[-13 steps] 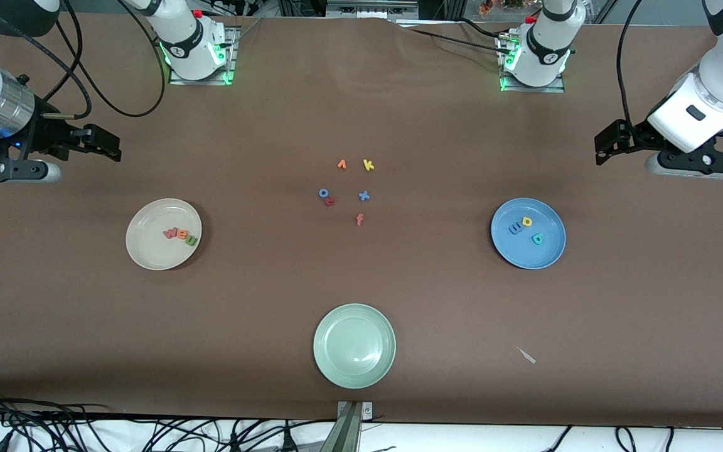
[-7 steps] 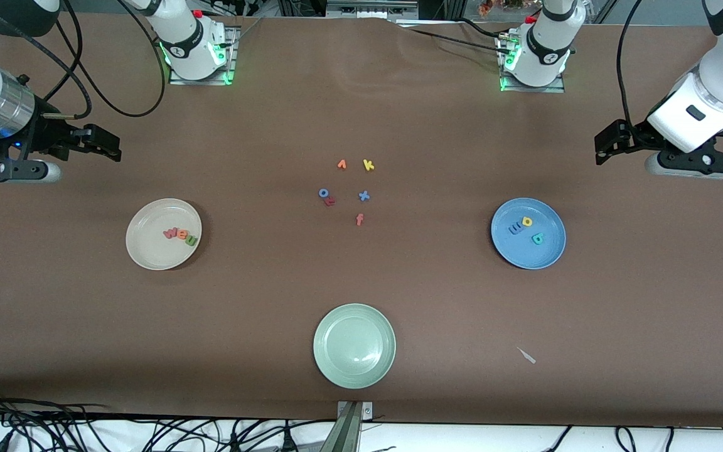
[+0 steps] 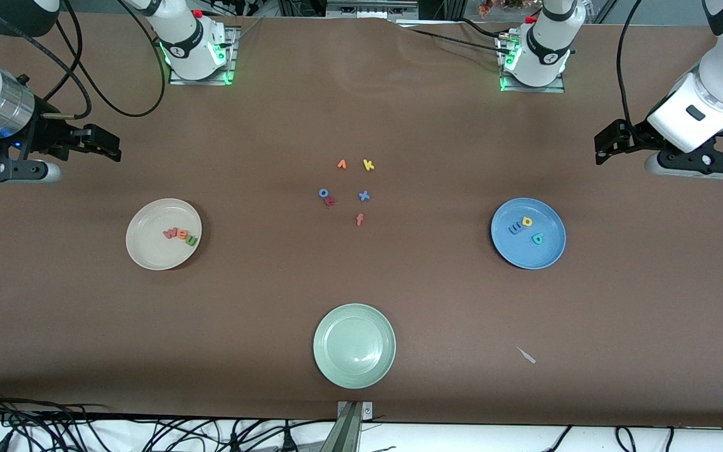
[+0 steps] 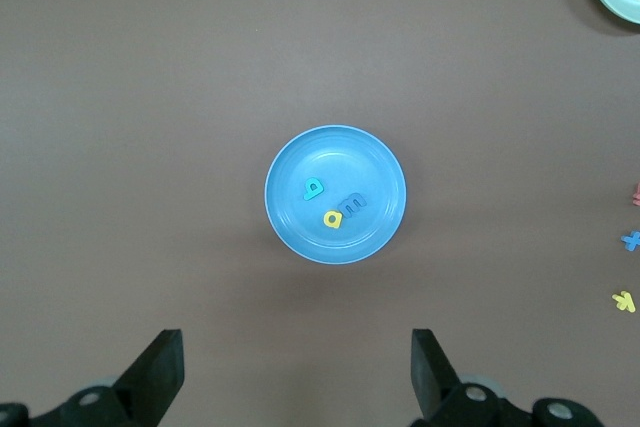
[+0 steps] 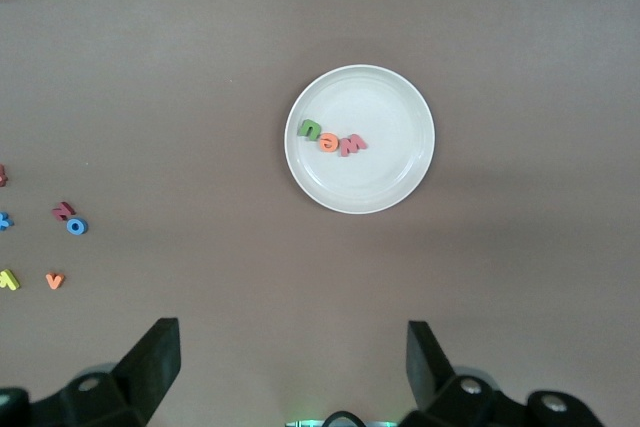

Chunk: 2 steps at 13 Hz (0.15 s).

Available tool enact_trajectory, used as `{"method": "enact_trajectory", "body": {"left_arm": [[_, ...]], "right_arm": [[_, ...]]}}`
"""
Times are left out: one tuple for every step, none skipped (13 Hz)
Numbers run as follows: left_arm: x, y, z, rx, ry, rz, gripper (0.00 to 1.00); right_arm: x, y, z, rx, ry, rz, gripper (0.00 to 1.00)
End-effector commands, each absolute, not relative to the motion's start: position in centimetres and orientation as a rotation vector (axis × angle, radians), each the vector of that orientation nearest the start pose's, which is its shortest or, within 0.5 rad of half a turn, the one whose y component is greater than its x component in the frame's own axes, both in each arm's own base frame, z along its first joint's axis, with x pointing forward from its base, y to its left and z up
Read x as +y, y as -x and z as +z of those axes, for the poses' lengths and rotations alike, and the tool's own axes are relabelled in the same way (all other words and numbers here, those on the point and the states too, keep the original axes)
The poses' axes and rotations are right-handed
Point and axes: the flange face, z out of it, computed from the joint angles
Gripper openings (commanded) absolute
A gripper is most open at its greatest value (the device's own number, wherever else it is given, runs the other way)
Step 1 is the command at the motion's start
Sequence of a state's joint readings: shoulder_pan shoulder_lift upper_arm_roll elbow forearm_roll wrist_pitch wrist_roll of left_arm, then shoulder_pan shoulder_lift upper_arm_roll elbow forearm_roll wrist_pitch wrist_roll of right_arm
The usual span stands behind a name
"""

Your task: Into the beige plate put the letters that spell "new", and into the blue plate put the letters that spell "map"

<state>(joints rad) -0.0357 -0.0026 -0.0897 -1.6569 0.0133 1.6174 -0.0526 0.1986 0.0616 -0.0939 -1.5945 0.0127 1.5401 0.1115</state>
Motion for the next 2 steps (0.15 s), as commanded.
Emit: {"method": "enact_trajectory", "body": {"left_arm": [[-6.70,-55.34,59.47,0.115,3.159,0.068,1.00],[-6.70,-55.34,59.40,0.115,3.159,0.071,1.00]], "right_arm": [[6.05,-56.31,57.86,0.020,3.145,0.173,1.00],[6.06,-56.34,57.78,0.018,3.145,0.175,1.00]]}}
